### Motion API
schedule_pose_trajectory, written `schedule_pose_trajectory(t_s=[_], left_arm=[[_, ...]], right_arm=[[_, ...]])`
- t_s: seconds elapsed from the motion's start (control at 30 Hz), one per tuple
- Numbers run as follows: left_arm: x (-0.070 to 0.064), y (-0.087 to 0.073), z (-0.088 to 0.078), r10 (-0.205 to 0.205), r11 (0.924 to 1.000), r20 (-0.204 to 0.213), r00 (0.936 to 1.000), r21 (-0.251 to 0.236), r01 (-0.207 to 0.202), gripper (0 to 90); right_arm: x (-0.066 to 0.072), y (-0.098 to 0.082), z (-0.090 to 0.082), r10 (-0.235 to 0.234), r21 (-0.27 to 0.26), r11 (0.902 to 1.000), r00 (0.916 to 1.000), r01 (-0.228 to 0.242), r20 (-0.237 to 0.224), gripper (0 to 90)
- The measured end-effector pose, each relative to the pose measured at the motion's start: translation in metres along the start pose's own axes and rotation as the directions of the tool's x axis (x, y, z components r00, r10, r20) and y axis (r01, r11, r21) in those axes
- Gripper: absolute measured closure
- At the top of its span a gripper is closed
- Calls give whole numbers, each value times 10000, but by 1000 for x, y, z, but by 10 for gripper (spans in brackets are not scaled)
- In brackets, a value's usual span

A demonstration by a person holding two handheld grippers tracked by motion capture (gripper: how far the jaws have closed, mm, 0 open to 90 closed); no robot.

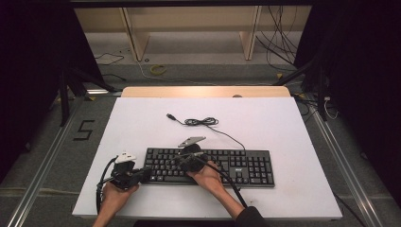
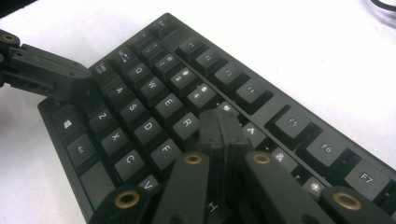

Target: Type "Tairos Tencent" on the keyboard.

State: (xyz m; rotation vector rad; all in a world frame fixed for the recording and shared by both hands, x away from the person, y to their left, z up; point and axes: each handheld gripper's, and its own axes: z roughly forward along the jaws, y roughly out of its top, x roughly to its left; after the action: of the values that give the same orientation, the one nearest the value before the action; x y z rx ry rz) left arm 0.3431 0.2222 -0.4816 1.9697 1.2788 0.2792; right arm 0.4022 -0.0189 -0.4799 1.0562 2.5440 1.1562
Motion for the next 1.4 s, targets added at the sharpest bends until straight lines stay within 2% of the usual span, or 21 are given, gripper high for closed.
schedule_pose_trajectory(t_s=[0.3, 0.47, 0.7, 0.77, 1.03, 1.4], left_arm=[[-1, 0, 0, 59, 10000, 18, 10000, -27, -59, 889], [-4, 1, -2, 120, 9997, 82, 9999, -234, -118, 882], [-5, 4, -7, 14, 9973, 290, 9996, -740, 8, 764], [-6, 4, -8, 95, 9969, 296, 9995, -778, -71, 744], [-7, 6, -9, -18, 9951, 404, 9992, -983, 58, 616], [-8, 9, -10, -122, 9927, 457, 9989, -1197, 176, 453]], right_arm=[[-2, 0, -1, 255, -19, 9997, 9996, -255, -117, 900], [-3, 1, -5, 440, -266, 9987, 9988, -446, -235, 900], [-5, 0, -16, 459, -711, 9963, 9979, -491, -460, 877], [-6, -1, -18, 472, -754, 9958, 9976, -510, -509, 847], [-7, -4, -27, 372, -941, 9945, 9951, -458, -912, 674], [-6, -9, -40, 246, -1198, 9920, 9920, -395, -1241, 511]])
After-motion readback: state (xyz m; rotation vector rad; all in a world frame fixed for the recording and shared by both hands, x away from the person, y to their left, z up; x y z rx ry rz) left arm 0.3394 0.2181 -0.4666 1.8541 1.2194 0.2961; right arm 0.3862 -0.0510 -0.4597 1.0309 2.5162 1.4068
